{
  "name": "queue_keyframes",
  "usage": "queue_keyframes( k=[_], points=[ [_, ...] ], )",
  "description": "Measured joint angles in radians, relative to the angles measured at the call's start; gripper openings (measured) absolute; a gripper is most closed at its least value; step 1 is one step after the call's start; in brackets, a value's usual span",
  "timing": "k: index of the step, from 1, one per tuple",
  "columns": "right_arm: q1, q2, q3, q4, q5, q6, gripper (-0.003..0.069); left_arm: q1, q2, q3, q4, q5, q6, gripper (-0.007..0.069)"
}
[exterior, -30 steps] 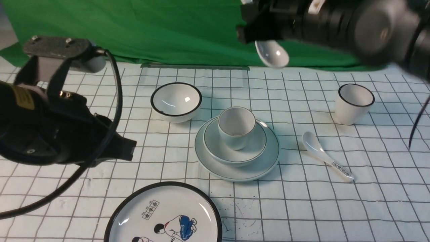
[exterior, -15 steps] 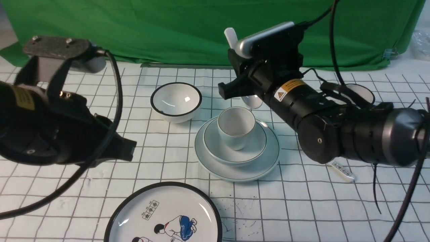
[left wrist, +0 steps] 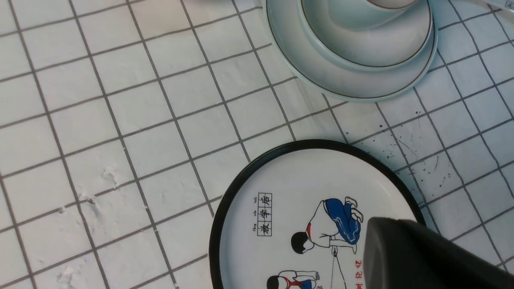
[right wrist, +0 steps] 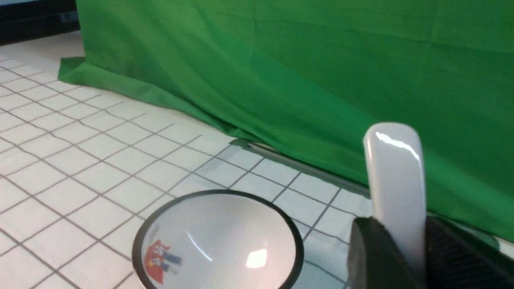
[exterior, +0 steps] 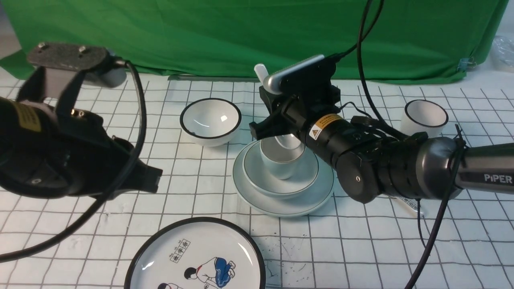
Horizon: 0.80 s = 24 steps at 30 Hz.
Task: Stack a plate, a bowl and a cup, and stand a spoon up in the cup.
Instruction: Use the right arm to put the blue soup spoon into the blue teacup in the middle
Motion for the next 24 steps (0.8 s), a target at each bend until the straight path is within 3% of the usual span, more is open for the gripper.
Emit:
queue_keyframes(
  k=[10,17,24],
  points=[
    [0.000,0.043,0.000,-0.034,0.003,0.016,0.0180,0.000,0.000,0.000,0.002,-0.001,0.000,0.0005],
    [0.000,0.044,0.000,-0.034,0.004,0.016,0.0273,0.000,0.000,0.000,0.004,0.001,0.000,0.0005],
    [0.000,0.043,0.000,-0.035,0.025,0.016,0.0297,0.000,0.000,0.000,0.009,0.002,0.000,0.0005]
  ],
)
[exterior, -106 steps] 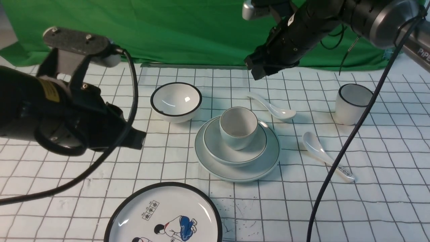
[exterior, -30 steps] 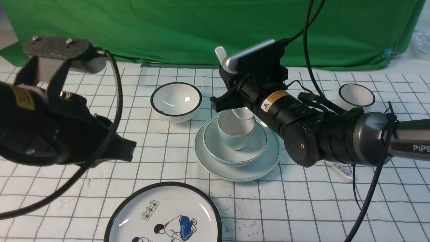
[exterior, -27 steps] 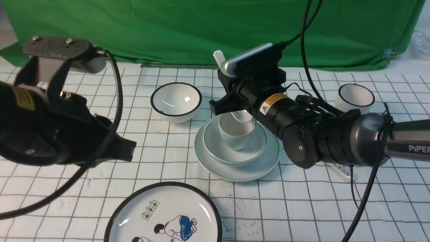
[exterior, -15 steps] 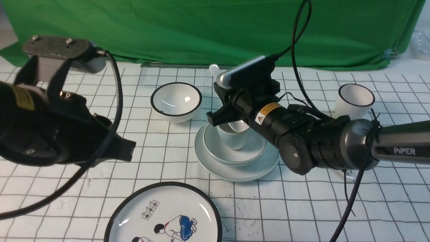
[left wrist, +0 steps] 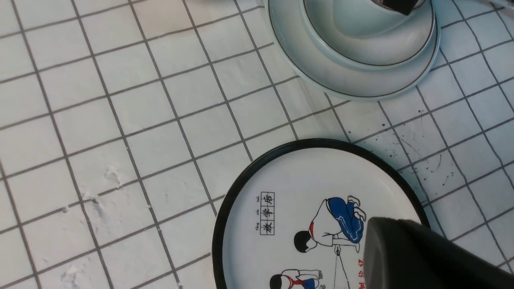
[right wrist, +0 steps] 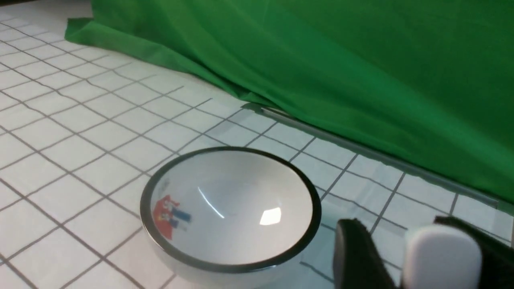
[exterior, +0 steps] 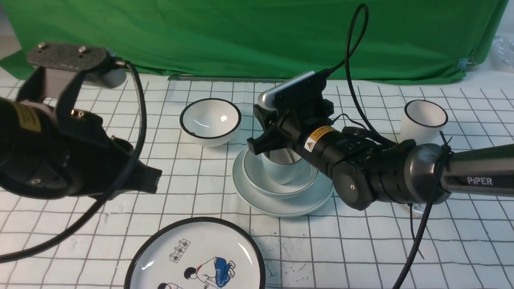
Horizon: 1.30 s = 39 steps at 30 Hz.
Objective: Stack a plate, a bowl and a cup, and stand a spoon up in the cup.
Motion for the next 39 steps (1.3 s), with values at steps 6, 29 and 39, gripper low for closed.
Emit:
queue_keyframes(
  k=[6,29,39],
  points=[
    [-0.013,-0.133,0.000,0.002,0.300,-0.053,0.0276,0.000,0.000,0.000,0.005,0.000,0.000,0.0005],
    [-0.347,-1.909,0.829,0.005,0.801,0.112,0.0026,0.000,0.000,0.000,0.005,-0.144,0.000,0.0005],
    [-0.347,-1.966,0.999,0.005,0.566,0.117,0.0103,0.000,-0.200,0.155,0.003,-0.251,-0.010,0.0005]
  ],
)
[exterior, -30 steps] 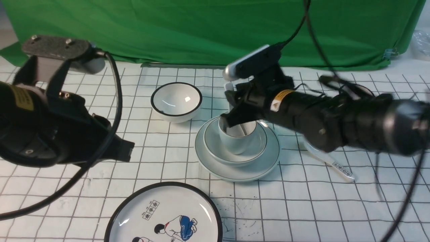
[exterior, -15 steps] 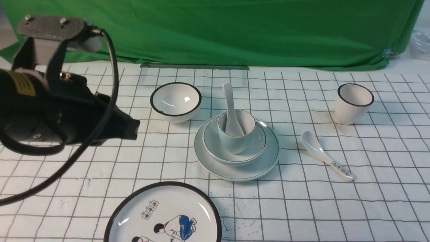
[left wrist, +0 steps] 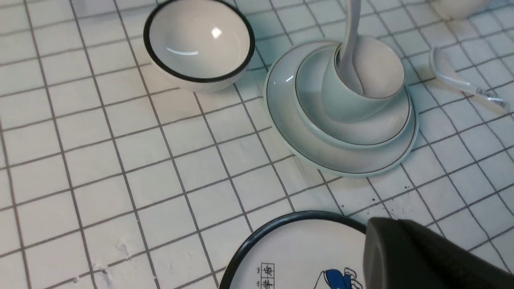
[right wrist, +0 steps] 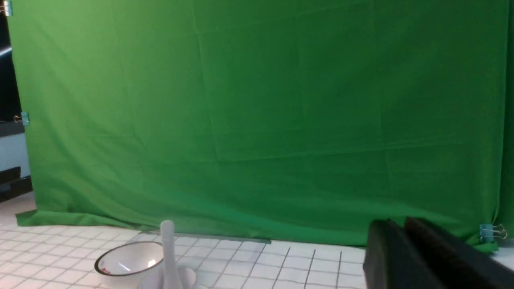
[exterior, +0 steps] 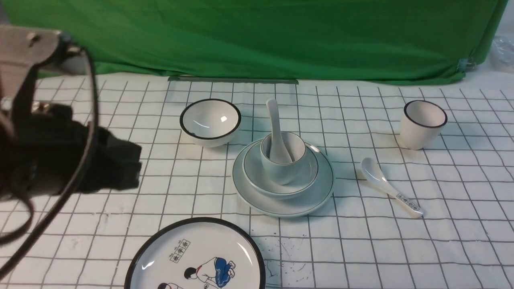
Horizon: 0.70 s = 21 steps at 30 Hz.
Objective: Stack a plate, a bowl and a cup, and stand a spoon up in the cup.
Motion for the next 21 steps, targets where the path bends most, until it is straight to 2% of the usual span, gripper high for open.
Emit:
queue_keyframes(
  k=[6,8,13,21],
  points=[
    [0.000,0.028,0.000,0.000,-0.001,0.001,0.0159,0.000,-0.357,0.286,0.002,-0.237,-0.014,0.0005],
    [0.000,0.028,0.000,0.000,-0.001,0.001,0.0167,0.000,-0.427,0.342,0.002,-0.270,-0.014,0.0005],
    [0.000,0.028,0.000,0.001,0.000,0.001,0.0181,0.000,-0.573,0.440,0.002,-0.300,-0.014,0.0005],
    [0.000,0.028,0.000,0.002,0.000,0.001,0.0197,0.000,-0.607,0.506,0.023,-0.305,0.010,0.0005]
  ],
)
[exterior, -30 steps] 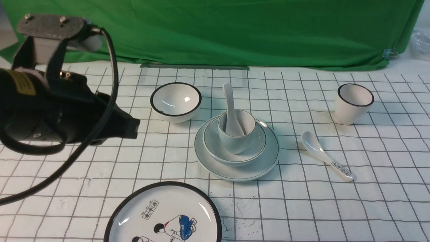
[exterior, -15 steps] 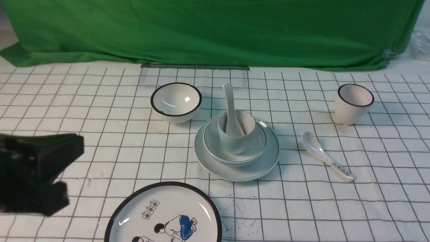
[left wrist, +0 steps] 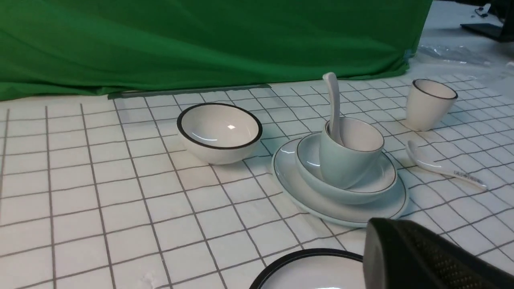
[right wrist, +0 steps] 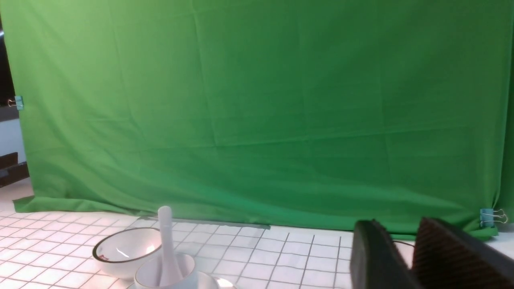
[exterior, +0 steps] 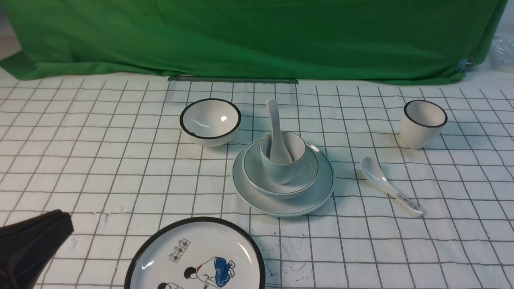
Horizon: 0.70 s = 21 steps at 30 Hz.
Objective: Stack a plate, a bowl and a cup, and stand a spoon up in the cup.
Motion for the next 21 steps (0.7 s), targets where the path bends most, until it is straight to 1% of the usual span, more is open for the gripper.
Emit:
queue_keyframes(
  k=[4,6,7,8,9,10,11,13,16,17,20,21],
  points=[
    [0.000,0.000,0.000,0.000,0.000,0.000,0.0202,0.000,-0.007,0.035,0.022,-0.100,0.000,0.0005],
    [0.000,0.000,0.000,0.000,0.000,0.000,0.0204,0.026,-0.031,0.070,0.034,-0.186,0.000,0.0005],
    [0.000,0.000,0.000,0.000,0.000,0.000,0.0204,0.031,-0.039,0.074,0.035,-0.194,0.000,0.0005],
    [0.000,0.000,0.000,0.000,0.000,0.000,0.0206,0.075,-0.068,0.108,0.036,-0.240,0.000,0.0005],
    [0.000,0.000,0.000,0.000,0.000,0.000,0.0206,0.090,-0.078,0.119,0.036,-0.249,0.000,0.0005],
    [0.000,0.000,0.000,0.000,0.000,0.000,0.0209,0.161,-0.126,0.166,0.033,-0.275,0.000,0.0005],
    [0.000,0.000,0.000,0.000,0.000,0.006,0.0212,0.211,-0.163,0.197,0.032,-0.283,0.000,0.0005],
    [0.000,0.000,0.000,0.000,0.000,0.006,0.0216,0.301,-0.210,0.252,0.032,-0.283,0.000,0.0005],
    [0.000,0.000,0.000,0.000,0.000,0.006,0.0217,0.404,-0.272,0.309,0.032,-0.268,0.000,0.0005],
    [0.000,0.000,0.000,0.000,0.000,0.006,0.0217,0.422,-0.280,0.314,0.032,-0.245,0.006,0.0005],
    [0.000,0.000,0.000,0.000,-0.001,0.006,0.0217,0.422,-0.286,0.314,0.037,-0.186,0.017,0.0005],
    [0.000,0.000,0.001,0.000,0.000,0.006,0.0220,0.418,-0.286,0.316,0.041,-0.136,0.021,0.0005]
  ],
)
